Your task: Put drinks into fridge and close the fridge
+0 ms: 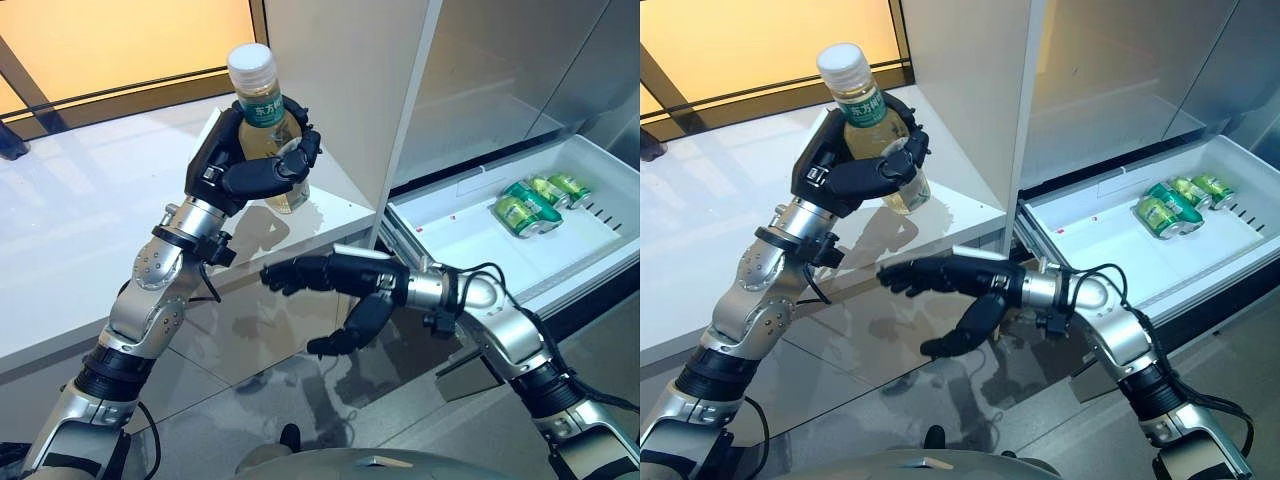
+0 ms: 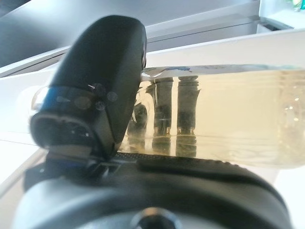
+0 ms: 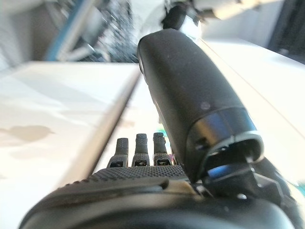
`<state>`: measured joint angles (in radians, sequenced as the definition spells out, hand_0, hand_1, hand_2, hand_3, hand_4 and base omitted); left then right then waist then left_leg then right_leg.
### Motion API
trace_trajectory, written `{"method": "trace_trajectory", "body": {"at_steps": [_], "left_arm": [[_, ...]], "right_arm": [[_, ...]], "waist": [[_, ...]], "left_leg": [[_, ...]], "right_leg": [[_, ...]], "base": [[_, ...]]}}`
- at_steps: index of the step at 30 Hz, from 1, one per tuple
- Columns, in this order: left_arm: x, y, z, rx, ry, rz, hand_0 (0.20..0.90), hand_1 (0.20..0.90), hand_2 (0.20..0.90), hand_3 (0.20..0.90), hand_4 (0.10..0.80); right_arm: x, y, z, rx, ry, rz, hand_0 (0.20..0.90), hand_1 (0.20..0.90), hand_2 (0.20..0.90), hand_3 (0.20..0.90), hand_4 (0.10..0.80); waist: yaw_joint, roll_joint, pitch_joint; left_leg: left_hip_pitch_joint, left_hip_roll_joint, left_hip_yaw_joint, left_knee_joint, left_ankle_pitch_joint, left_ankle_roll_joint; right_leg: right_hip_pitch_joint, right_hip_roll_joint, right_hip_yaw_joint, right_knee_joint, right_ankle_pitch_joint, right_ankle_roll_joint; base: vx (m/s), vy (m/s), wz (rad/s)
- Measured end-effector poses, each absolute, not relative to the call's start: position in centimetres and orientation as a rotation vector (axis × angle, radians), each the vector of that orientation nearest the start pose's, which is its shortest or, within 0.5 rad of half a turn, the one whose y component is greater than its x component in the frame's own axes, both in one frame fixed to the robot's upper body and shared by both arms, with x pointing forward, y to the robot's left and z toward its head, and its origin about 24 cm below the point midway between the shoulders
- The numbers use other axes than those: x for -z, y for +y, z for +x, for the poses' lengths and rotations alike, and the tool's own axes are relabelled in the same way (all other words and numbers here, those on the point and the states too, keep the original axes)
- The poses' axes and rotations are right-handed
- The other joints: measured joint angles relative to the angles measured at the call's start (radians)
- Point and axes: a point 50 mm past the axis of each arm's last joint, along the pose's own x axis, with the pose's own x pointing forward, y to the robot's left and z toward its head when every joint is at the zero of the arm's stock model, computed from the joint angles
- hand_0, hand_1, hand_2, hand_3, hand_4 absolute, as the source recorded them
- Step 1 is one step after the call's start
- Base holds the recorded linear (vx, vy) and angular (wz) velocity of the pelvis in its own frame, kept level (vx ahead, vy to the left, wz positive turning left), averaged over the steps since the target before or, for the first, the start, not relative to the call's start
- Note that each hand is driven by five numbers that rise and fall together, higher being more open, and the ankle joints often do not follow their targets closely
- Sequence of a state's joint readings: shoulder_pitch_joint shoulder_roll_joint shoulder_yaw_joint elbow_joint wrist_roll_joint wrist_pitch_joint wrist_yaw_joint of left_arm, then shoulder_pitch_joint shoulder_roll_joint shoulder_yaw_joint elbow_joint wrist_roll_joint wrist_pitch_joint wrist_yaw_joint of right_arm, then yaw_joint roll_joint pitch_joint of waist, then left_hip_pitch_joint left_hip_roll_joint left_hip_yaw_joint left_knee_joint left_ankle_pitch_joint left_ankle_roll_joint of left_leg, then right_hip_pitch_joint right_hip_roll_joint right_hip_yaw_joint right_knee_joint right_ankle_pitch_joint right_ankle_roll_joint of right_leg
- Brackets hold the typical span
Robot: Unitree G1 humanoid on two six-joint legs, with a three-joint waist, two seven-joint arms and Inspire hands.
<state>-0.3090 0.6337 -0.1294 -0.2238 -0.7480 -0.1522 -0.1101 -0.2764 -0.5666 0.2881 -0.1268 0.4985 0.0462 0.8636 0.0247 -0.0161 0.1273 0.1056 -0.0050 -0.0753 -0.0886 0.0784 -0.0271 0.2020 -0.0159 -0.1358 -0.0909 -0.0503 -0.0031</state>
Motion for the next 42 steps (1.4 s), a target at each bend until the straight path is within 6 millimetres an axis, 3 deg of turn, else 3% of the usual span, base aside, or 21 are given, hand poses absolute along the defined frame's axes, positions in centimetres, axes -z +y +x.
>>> {"method": "trace_trajectory", "body": {"at_steps": [7, 11, 26, 42], "left_arm": [[-20.4, 20.3, 26.9, 0.396, -0.595, -0.095, 0.300, 0.300, 0.300, 0.200, 0.100], [-20.1, 20.2, 26.8, 0.419, -0.583, -0.091, 0.300, 0.300, 0.300, 0.200, 0.100], [-17.1, 16.2, 26.8, 0.652, -0.422, -0.130, 0.300, 0.300, 0.300, 0.200, 0.100], [-17.8, 14.4, 27.2, 0.766, -0.414, -0.107, 0.300, 0.300, 0.300, 0.200, 0.100]], "right_arm": [[-13.2, -16.2, 26.9, -0.921, -0.181, -0.146, 0.900, 0.900, 0.900, 0.900, 0.800], [-12.9, -16.5, 27.0, -0.877, -0.170, -0.134, 0.900, 0.900, 0.900, 0.900, 0.800], [-11.9, -13.2, 28.7, -0.843, -0.044, -0.108, 0.900, 0.900, 0.900, 0.900, 0.800], [-12.7, -11.5, 29.8, -0.843, -0.037, -0.089, 0.900, 0.900, 0.900, 0.900, 0.800]], "waist": [[-0.001, -0.001, 0.000], [-0.001, -0.004, 0.002], [0.000, -0.005, 0.003], [0.001, -0.005, 0.003]], "left_leg": [[-0.001, 0.000, 0.000, 0.000, 0.000, 0.000], [-0.001, 0.000, 0.000, 0.000, 0.000, 0.000], [0.000, 0.000, 0.001, 0.000, 0.000, 0.000], [0.000, 0.000, -0.001, 0.000, 0.000, 0.000]], "right_leg": [[-0.002, 0.000, 0.000, 0.000, 0.000, 0.000], [-0.003, 0.000, 0.001, 0.000, 0.000, 0.000], [0.000, 0.000, 0.002, 0.000, 0.000, 0.000], [0.001, 0.000, 0.000, 0.000, 0.000, 0.000]], "base": [[0.000, 0.000, 0.00], [0.000, 0.000, 0.00], [0.000, 0.000, 0.00], [0.000, 0.000, 0.00]]}}
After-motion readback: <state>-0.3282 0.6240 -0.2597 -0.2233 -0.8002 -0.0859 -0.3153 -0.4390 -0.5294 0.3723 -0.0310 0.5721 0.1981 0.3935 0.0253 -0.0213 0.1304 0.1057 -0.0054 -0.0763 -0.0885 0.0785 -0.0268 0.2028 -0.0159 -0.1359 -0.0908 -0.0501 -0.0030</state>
